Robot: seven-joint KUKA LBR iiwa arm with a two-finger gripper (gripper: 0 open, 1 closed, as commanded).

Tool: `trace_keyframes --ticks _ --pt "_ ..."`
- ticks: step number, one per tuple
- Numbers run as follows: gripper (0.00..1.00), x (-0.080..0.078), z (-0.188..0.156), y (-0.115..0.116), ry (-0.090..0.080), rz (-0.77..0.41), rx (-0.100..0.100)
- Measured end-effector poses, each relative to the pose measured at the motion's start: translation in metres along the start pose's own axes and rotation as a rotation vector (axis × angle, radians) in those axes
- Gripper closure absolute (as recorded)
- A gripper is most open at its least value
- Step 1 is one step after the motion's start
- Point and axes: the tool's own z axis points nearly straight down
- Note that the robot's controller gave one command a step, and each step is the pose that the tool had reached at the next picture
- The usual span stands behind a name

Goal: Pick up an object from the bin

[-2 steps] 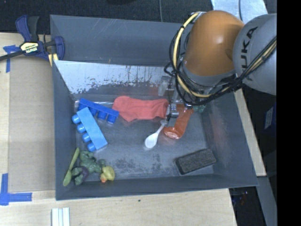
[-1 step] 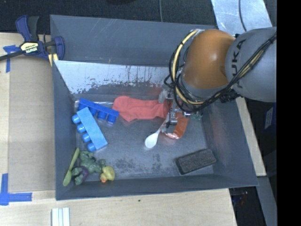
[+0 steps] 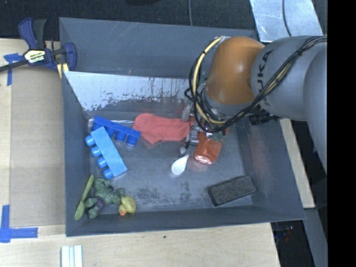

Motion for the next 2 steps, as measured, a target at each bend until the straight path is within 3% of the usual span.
trace_keyframes --ticks 1,2 --pt "0.0 -0.003 0.025 -0.023 0.001 0.032 -0.001" --pt "1.0 -0.003 0.033 -0.005 -0.002 0.011 -0.004"
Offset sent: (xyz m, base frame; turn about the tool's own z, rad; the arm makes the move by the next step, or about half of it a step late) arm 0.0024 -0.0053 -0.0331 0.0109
